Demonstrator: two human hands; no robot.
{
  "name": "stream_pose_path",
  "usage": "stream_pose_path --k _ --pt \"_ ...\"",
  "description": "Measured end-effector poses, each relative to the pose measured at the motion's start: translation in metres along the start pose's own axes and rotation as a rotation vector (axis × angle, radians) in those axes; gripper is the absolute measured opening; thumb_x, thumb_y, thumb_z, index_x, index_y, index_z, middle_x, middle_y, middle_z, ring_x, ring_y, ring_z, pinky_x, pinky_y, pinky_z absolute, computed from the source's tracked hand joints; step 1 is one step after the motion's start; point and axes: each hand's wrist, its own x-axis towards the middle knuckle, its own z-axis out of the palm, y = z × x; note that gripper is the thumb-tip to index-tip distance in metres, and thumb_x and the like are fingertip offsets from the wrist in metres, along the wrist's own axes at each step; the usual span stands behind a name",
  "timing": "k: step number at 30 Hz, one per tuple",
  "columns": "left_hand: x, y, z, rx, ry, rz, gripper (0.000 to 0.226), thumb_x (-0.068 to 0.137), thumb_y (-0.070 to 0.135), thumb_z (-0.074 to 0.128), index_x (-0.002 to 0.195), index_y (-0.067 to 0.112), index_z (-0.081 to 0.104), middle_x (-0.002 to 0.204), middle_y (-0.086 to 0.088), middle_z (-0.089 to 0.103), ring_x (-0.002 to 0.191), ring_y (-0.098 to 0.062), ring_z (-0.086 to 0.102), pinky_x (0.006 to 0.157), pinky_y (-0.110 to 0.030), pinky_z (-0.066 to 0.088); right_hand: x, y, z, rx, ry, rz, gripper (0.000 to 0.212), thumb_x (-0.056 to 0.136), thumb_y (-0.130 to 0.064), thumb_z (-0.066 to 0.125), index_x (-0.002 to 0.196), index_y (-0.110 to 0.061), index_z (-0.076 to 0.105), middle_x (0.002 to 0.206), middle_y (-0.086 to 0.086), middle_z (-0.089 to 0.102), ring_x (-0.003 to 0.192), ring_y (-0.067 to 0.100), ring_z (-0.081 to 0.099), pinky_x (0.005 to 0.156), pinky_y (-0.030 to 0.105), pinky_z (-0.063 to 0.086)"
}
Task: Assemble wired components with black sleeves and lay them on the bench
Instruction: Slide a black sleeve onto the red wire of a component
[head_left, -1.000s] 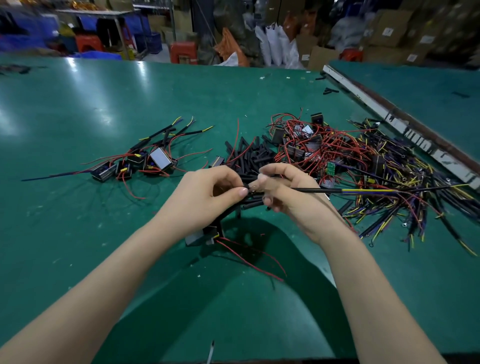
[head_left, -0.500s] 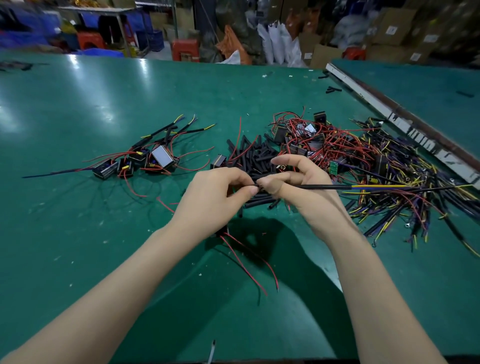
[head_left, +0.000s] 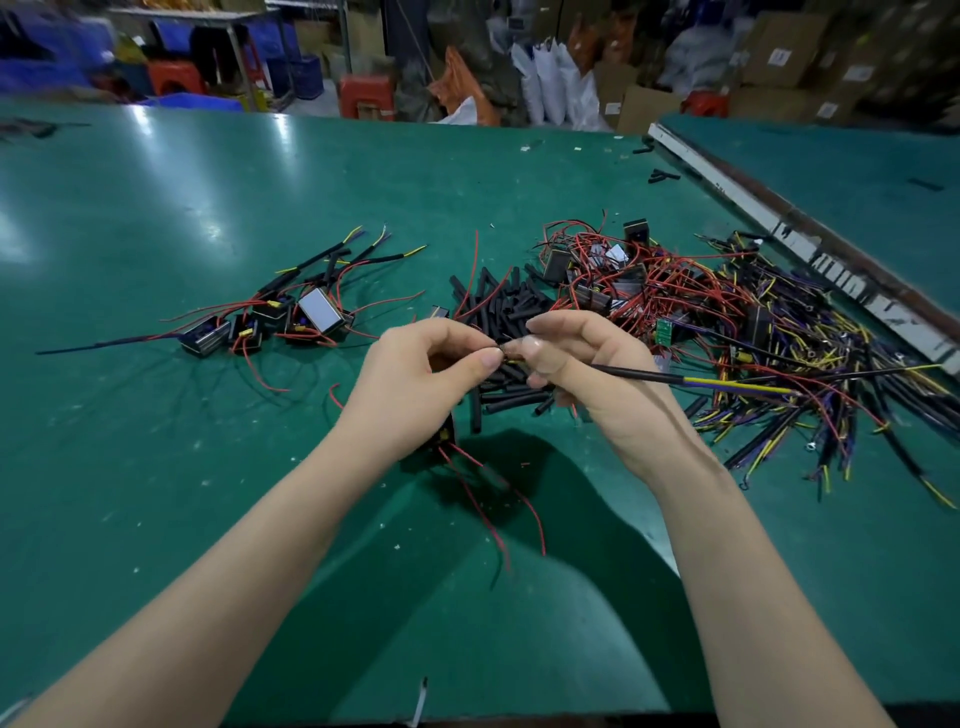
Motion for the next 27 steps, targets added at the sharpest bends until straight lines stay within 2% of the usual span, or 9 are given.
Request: stream_pose_path --k 2,5,10,13,16,20,25,27 --pt "-0.002 -0.001 0.0 -0.047 -0.012 -0.013 0.016 0.083 0.016 0.072 0.076 0.03 0.067 0.069 0.013 0.067 0.063 0.005 0.058 0.065 -0.01 0.045 0.0 0.001 -0.001 -0.082 0.006 -0.058 0.019 0.083 -0.011 0.072 0.097 -0.02 0.063 0.086 -0.004 0.073 0.077 0.003 0.065 0.066 0.011 0.046" --pt "-0.003 0.0 0.0 -0.032 -0.086 -0.004 0.015 0.081 0.016 0.073 0.076 0.029 0.067 0.068 0.016 0.068 0.063 0.007 0.058 0.065 -0.008 0.045 0.0 0.003 0.0 -0.182 0.029 -0.131 0.023 0.084 -0.002 0.07 0.093 -0.02 0.06 0.073 -0.007 0.068 0.07 0.001 0.062 0.066 0.012 0.045" --pt "0.001 0.005 0.0 0.187 -0.142 0.057 0.009 0.08 0.024 0.074 0.079 0.03 0.069 0.076 0.017 0.07 0.068 0.004 0.061 0.07 -0.016 0.048 0.0 0.004 -0.001 -0.223 0.022 -0.171 0.028 0.085 0.002 0.067 0.093 -0.021 0.053 0.077 -0.002 0.067 0.069 0.005 0.062 0.065 0.017 0.047" --pt "0.004 0.008 0.0 0.136 -0.13 0.034 0.009 0.08 0.024 0.075 0.077 0.029 0.069 0.074 0.017 0.07 0.065 0.007 0.06 0.065 -0.011 0.045 0.0 0.005 0.002 -0.192 0.055 -0.188 0.025 0.086 -0.001 0.066 0.095 -0.021 0.054 0.085 0.004 0.067 0.076 0.007 0.062 0.071 0.02 0.048" --pt "0.003 0.008 0.001 -0.004 -0.068 -0.032 0.009 0.079 0.021 0.075 0.075 0.027 0.07 0.073 0.012 0.071 0.065 0.003 0.061 0.065 -0.011 0.046 0.001 0.004 0.003 -0.09 0.1 -0.149 0.014 0.09 -0.011 0.064 0.095 -0.021 0.057 0.091 0.007 0.068 0.072 0.003 0.061 0.065 0.014 0.046" --pt "0.001 0.009 0.005 -0.04 -0.096 -0.029 0.009 0.08 0.02 0.075 0.076 0.025 0.069 0.07 0.015 0.07 0.064 0.004 0.06 0.064 -0.009 0.046 0.003 0.006 0.003 -0.064 0.187 -0.154 0.007 0.09 -0.015 0.065 0.086 -0.019 0.06 0.077 0.0 0.066 0.061 0.004 0.057 0.058 0.015 0.045" --pt "0.003 0.016 0.012 0.127 -0.16 0.022 0.008 0.081 0.024 0.074 0.077 0.021 0.068 0.071 0.012 0.068 0.063 0.004 0.057 0.067 -0.018 0.046 0.001 0.007 0.004 -0.165 0.119 -0.24 0.01 0.088 -0.014 0.067 0.087 -0.021 0.059 0.073 0.001 0.066 0.067 0.013 0.059 0.063 0.027 0.047" --pt "0.004 0.019 0.014 0.186 -0.137 0.047 0.007 0.083 0.027 0.071 0.081 0.02 0.07 0.073 0.014 0.068 0.063 0.007 0.057 0.066 -0.014 0.044 0.002 0.008 0.003 -0.171 0.141 -0.214 0.007 0.09 -0.019 0.066 0.088 -0.021 0.059 0.074 -0.001 0.066 0.067 0.01 0.06 0.061 0.024 0.047"
